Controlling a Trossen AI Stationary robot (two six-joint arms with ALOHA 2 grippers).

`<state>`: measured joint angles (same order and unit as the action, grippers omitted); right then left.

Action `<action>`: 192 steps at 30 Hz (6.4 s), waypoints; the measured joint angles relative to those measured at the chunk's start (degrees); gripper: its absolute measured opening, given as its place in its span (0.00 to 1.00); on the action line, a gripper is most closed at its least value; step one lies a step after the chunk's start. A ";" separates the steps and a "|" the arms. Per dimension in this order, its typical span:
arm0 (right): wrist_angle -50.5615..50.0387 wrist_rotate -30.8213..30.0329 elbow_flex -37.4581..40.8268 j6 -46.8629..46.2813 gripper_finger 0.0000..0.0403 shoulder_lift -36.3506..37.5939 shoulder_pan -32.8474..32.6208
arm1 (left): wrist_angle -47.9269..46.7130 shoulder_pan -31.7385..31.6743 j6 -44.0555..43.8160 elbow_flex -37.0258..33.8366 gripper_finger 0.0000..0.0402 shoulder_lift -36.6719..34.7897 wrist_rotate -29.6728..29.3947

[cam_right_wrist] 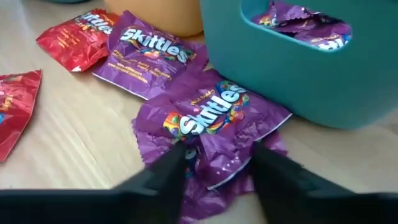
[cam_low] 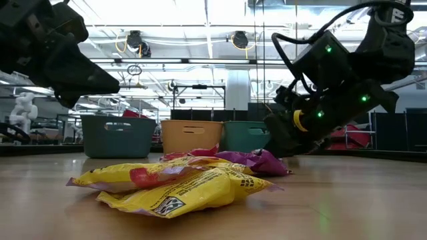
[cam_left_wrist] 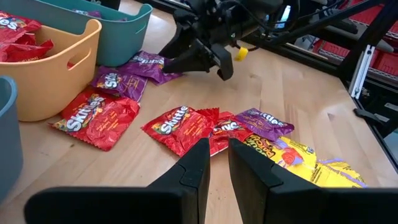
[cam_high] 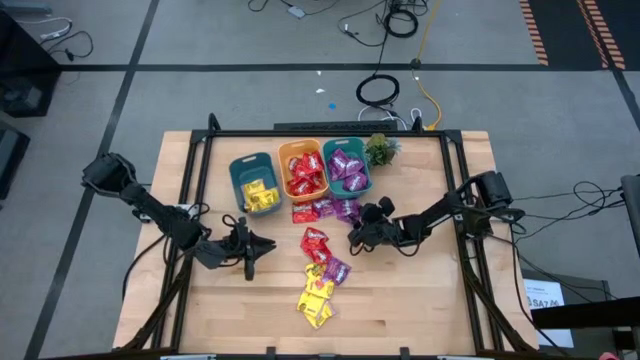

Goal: Sort candy
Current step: Put the purple candy into the green bin, then put the red candy into the yellow bin

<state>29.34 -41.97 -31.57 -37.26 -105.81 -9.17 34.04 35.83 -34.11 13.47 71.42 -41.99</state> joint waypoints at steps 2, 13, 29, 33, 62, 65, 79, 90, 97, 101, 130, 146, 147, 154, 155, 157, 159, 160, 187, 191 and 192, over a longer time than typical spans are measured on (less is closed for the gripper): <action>-0.20 0.00 0.00 0.07 0.28 0.54 -0.09 | 0.00 0.00 -0.02 0.00 0.17 0.00 0.16; -6.66 2.25 0.07 3.04 0.01 13.84 -2.44 | -0.02 0.00 -0.02 0.00 0.17 0.00 0.19; -6.01 8.03 -1.54 9.36 0.00 27.71 9.17 | 0.01 -0.02 0.00 -0.02 0.17 0.00 0.20; -8.30 10.27 -5.61 16.35 0.00 25.16 14.73 | 0.00 -0.07 0.00 -0.02 0.17 0.00 0.19; -35.31 15.02 -17.75 21.50 0.67 31.63 10.99 | -0.07 -0.07 0.00 -0.02 0.17 0.00 2.87; -37.40 15.16 -16.79 17.79 0.64 32.85 6.08 | -0.07 -0.07 0.00 -0.02 0.17 0.00 2.87; 2.55 -3.43 6.81 6.32 0.55 20.05 -10.23 | 0.17 -0.07 0.00 -0.02 0.17 0.00 2.85; 15.29 -3.37 0.34 11.59 0.55 -2.09 -5.58 | 1.07 -0.07 0.02 -0.04 0.17 0.00 2.81; 12.66 -1.03 -4.71 6.00 0.50 -11.64 -3.71 | 1.08 -0.07 0.09 -0.04 0.17 -0.01 2.76; 10.45 -0.98 -4.98 -0.12 0.29 -13.04 -4.15 | 1.07 -0.07 0.07 -0.04 0.17 0.00 2.76; -4.50 5.55 -4.50 19.85 0.00 28.44 9.15 | 1.03 -0.07 0.24 -0.04 0.17 -0.02 2.76; -2.50 10.69 -4.52 14.95 0.29 21.19 18.82 | 0.83 -0.07 0.40 -0.04 0.17 0.00 2.83; -2.51 10.68 -4.52 15.67 0.33 21.21 18.79 | 0.81 -0.08 0.39 -0.04 0.17 -0.02 2.85; 1.31 14.03 -4.52 24.63 0.59 21.64 17.23 | 0.83 -0.07 0.37 -0.04 0.17 -0.02 2.89; 2.30 15.14 -4.52 25.91 0.62 21.81 16.90 | 0.81 -0.07 0.37 -0.04 0.17 -0.02 2.92; 3.94 18.12 -4.52 27.24 0.66 22.51 16.19 | 0.83 -0.07 0.37 -0.04 0.17 -0.02 2.92; 6.31 21.34 -4.55 28.01 0.67 22.87 15.34 | 0.90 -0.07 0.39 -0.04 0.17 -0.02 2.94; 7.12 22.79 -4.55 28.26 0.68 22.89 14.71 | 0.90 -0.07 0.42 -0.04 0.17 -0.02 2.94; 21.40 25.78 -6.20 31.92 0.62 -0.93 -2.58 | 1.57 -0.07 0.00 -0.04 0.17 -0.02 3.00; 20.47 28.12 -12.86 32.00 0.62 -7.16 -2.43 | 1.50 -0.07 0.00 -0.04 0.17 -0.02 3.00; 19.21 28.53 -14.96 32.34 0.62 -8.65 -2.35 | 1.55 -0.07 0.02 -0.04 0.17 0.00 3.00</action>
<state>48.55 -13.44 -46.54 -4.92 -114.46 -11.52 35.59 35.77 -34.09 13.43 71.41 -38.98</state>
